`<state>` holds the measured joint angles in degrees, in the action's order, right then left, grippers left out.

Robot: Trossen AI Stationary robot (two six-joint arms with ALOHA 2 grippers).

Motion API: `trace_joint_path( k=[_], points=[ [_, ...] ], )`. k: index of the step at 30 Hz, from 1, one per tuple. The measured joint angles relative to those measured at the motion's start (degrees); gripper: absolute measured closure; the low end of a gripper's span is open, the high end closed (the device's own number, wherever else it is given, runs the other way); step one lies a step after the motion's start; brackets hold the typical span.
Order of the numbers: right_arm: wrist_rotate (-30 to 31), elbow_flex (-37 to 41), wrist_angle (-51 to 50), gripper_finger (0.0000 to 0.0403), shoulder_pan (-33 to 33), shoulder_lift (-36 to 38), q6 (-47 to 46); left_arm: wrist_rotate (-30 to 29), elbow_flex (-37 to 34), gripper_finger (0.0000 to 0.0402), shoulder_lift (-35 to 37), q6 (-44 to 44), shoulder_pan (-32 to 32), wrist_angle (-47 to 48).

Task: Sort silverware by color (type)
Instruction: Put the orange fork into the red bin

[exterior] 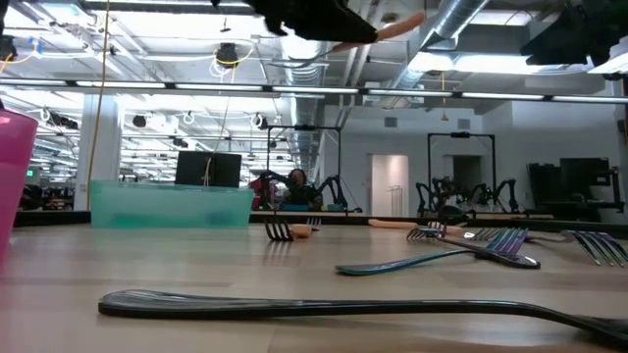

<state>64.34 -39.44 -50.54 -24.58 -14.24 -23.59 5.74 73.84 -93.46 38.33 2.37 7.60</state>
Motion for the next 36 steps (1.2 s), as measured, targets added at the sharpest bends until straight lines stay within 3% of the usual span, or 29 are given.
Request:
trace_joint_path(
  k=[5,14,19,24,36],
  points=[
    [0.0,0.0,0.0,0.0161,0.0,0.0,0.0,-4.0,-2.6,0.0363,0.0,4.8,-3.8,5.0],
    [0.0,0.0,0.0,0.0161,0.0,0.0,0.0,-10.2,-5.9,0.0363,1.6,3.0,-8.4,16.7],
    [0.0,0.0,0.0,0.0161,0.0,0.0,0.0,-10.2,-5.9,0.0363,4.2,-3.2,-11.4,25.6],
    [0.0,0.0,0.0,0.0161,0.0,0.0,0.0,-16.8,-5.9,0.0363,6.8,-7.8,-15.8,34.6],
    [0.0,0.0,0.0,0.0161,0.0,0.0,0.0,-22.2,-5.7,0.0363,7.8,-24.7,-29.5,60.1]
  ],
)
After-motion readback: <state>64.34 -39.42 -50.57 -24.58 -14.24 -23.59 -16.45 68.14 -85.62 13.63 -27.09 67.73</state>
